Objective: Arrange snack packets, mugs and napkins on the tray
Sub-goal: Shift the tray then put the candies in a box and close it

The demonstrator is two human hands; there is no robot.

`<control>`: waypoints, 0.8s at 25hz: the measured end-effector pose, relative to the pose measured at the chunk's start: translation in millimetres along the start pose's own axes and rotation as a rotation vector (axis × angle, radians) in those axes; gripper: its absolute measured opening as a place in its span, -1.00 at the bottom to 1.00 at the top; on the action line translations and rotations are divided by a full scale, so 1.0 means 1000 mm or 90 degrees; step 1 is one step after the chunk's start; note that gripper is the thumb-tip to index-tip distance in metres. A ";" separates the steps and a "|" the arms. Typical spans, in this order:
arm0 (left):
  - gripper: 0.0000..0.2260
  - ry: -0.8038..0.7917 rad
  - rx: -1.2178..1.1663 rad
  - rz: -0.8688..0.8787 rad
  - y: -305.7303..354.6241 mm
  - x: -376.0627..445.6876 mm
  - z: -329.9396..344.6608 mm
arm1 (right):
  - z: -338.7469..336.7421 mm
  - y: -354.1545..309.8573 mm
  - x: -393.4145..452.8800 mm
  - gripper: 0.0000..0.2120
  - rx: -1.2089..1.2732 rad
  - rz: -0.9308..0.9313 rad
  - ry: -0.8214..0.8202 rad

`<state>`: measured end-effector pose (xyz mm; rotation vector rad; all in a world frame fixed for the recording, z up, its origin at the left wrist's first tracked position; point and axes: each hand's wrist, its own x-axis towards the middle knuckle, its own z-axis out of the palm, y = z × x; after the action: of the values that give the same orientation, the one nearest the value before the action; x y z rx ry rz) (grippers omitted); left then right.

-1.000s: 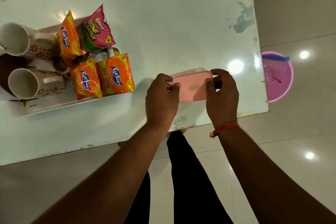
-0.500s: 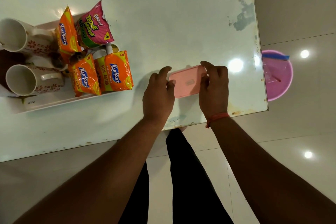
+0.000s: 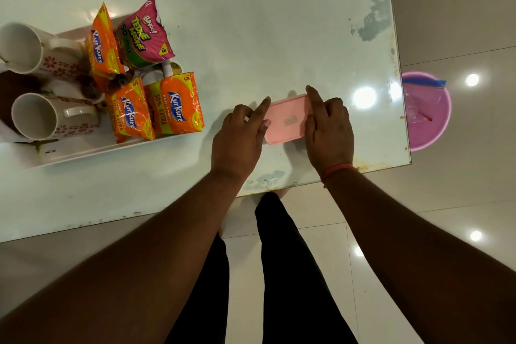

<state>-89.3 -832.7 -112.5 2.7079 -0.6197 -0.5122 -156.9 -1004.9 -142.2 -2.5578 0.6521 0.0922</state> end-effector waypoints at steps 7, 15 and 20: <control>-0.58 -0.051 -0.160 0.074 0.005 0.016 -0.013 | -0.009 -0.022 -0.041 -0.55 0.390 0.340 0.112; -0.67 -0.055 -0.328 -0.166 0.017 0.031 -0.041 | -0.021 -0.081 -0.017 -0.53 0.620 0.433 -0.040; -0.67 0.031 -0.410 -0.284 -0.002 0.051 -0.052 | -0.012 -0.108 0.039 -0.52 0.511 0.259 -0.088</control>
<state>-24.5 -843.6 -80.4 2.2075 0.1644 -0.6170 -73.0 -944.7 -89.9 -1.6190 0.9194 0.1143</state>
